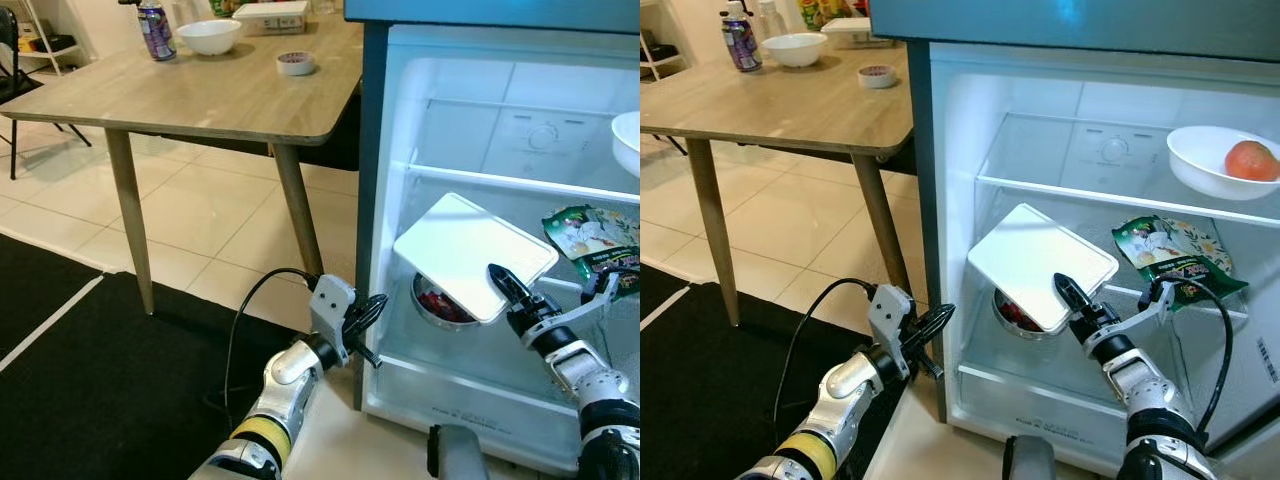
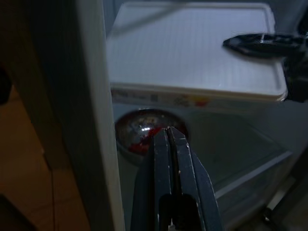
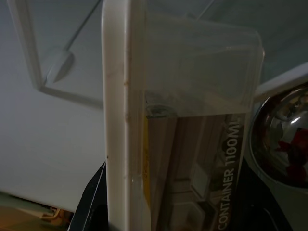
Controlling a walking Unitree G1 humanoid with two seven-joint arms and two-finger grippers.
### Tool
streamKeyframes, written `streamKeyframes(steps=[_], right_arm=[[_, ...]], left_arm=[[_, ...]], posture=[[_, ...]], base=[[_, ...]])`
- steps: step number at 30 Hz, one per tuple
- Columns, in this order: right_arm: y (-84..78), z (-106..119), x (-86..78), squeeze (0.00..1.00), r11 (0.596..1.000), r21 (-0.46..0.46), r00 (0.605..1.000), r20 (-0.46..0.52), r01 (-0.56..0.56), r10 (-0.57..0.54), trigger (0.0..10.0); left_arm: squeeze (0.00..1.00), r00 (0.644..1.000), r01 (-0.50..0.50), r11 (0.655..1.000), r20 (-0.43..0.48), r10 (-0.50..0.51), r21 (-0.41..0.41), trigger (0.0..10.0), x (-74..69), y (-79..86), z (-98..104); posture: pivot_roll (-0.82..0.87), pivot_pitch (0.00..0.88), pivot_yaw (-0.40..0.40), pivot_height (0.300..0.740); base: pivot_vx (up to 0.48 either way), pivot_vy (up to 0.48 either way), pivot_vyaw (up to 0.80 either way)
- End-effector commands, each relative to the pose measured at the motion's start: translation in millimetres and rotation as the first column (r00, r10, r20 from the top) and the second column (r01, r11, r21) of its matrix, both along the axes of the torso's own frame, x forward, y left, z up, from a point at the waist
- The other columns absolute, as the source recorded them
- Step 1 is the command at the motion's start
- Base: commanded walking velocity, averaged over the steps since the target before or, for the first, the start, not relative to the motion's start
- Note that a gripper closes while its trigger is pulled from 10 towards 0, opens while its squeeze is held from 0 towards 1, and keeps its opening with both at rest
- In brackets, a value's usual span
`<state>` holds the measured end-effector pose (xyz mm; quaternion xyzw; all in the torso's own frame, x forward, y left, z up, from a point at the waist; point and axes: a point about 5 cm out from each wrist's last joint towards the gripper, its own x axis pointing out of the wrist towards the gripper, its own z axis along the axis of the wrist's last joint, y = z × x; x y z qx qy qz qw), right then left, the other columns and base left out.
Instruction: Restocking fridge
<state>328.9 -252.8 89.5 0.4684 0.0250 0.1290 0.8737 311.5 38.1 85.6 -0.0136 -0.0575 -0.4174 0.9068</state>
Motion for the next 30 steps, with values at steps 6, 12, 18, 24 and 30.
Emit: streamKeyframes(steps=[6,12,18,24,30], right_arm=[[14.5,4,12.0,0.0,0.999,0.025,0.999,-0.004,0.047,-0.047,10.0],[20.4,3,15.2,0.0,0.995,0.054,0.997,-0.027,0.081,-0.079,10.0],[30.0,5,20.2,0.0,0.994,0.056,0.995,-0.039,0.092,-0.09,10.0],[33.3,4,24.7,0.0,0.985,0.071,0.985,-0.088,0.155,-0.149,10.0],[35.2,13,33.7,0.0,0.964,0.111,0.967,-0.117,0.24,-0.227,10.0]], left_arm=[[0.0,1.0,-0.002,1.0,0.016,0.002,-0.015,10.0,3.1,-18.7,10],[0.0,0.999,0.017,1.0,0.029,-0.016,-0.011,10.0,-0.5,-26.8,11],[0.0,0.999,-0.006,1.0,0.046,0.007,-0.01,10.0,-1.0,-30.3,13],[0.0,0.999,-0.019,1.0,0.047,0.02,-0.018,10.0,-1.7,-31.3,13],[0.0,0.997,-0.035,0.999,0.063,0.037,-0.025,10.0,0.4,-29.7,16]], posture=[[-0.1,0.0,0.053,0.381],[-0.11,0.0,0.06,0.381],[-0.1,0.0,0.061,0.381],[-0.1,0.0,0.066,0.381],[-0.1,0.0,0.066,0.381]], base=[[0.0,0.0,0.0],[0.0,0.0,0.0],[0.0,0.0,0.0],[0.0,0.0,0.0],[0.0,0.0,0.0]])
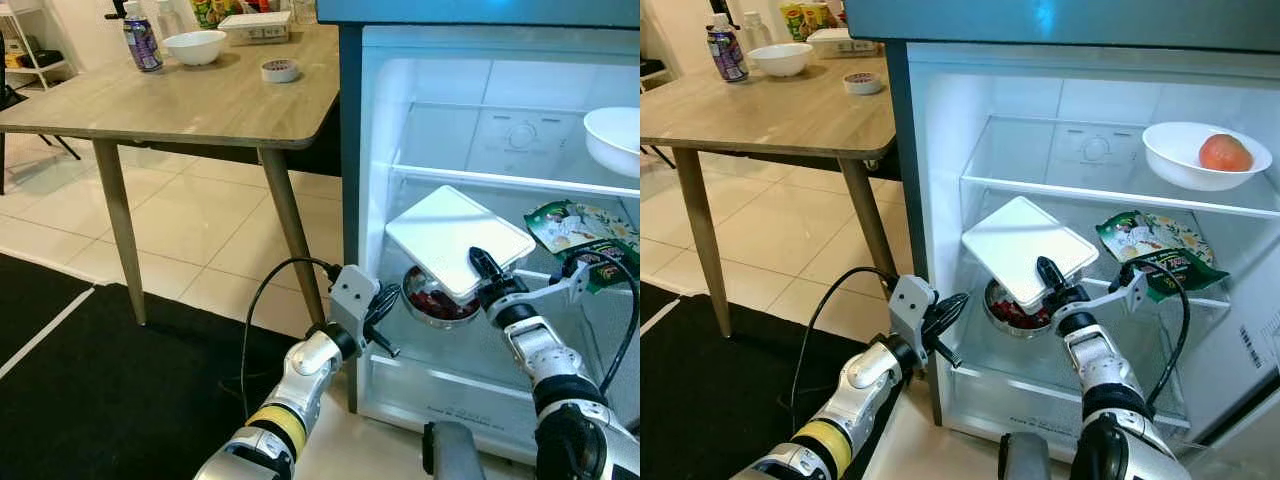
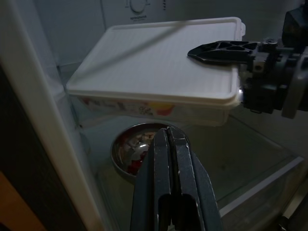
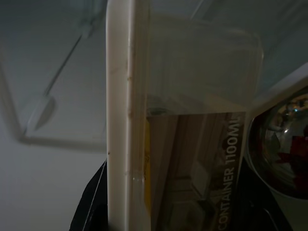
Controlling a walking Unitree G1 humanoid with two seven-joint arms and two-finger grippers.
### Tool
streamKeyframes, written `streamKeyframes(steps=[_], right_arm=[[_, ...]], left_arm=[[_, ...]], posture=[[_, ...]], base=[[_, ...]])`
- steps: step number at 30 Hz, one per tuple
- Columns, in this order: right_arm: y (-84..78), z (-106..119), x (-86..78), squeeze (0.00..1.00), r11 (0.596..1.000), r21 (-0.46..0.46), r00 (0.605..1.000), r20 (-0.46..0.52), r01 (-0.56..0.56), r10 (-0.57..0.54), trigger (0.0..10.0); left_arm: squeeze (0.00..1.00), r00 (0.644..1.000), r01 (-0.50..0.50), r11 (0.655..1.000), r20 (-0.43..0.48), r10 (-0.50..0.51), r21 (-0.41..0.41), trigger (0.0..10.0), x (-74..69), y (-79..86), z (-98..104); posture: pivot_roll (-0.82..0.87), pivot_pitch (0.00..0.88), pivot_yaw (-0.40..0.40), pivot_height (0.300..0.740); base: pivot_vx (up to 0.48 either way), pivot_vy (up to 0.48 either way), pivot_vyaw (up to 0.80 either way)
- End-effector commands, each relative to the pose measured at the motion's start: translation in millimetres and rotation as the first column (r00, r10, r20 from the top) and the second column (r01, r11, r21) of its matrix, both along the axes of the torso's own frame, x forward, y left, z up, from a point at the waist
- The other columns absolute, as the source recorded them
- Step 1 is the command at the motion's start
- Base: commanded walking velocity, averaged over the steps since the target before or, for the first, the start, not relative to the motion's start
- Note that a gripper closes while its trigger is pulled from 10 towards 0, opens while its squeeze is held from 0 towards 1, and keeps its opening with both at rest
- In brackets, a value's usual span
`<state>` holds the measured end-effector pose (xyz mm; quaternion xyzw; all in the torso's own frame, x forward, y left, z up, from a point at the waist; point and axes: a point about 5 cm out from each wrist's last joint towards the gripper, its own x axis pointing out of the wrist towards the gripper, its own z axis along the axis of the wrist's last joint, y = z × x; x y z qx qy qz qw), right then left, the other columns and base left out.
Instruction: Restocking fridge
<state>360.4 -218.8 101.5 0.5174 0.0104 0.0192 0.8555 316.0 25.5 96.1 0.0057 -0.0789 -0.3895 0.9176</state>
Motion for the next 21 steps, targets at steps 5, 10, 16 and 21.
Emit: streamKeyframes(steps=[5,10,16,21], right_arm=[[4.0,7,8.3,0.0,0.995,0.04,0.996,-0.04,0.086,-0.085,10.0],[9.9,11,12.1,0.0,0.996,0.039,0.996,-0.039,0.081,-0.08,10.0],[14.5,14,16.4,0.0,0.993,0.065,0.994,-0.06,0.094,-0.091,10.0],[20.6,17,20.1,0.0,0.991,0.081,0.993,-0.072,0.103,-0.097,10.0]], left_arm=[[0.0,1.0,0.017,0.999,0.009,-0.017,-0.035,10.0,-4.0,-14.6,4],[0.0,1.0,0.017,0.999,0.005,-0.017,-0.034,10.0,-5.1,-15.9,3],[0.0,1.0,0.02,0.999,0.017,-0.019,-0.035,10.0,-5.2,-18.7,5],[0.0,1.0,0.011,0.999,0.025,-0.01,-0.042,10.0,-4.0,-17.1,7]], posture=[[-0.1,0.0,0.066,0.381],[-0.1,0.0,0.066,0.381],[-0.1,0.0,0.066,0.381],[-0.09,0.0,0.072,0.381]], base=[[0.0,0.0,0.0],[0.0,0.0,0.0],[0.0,0.0,0.0],[0.0,0.0,0.0]])
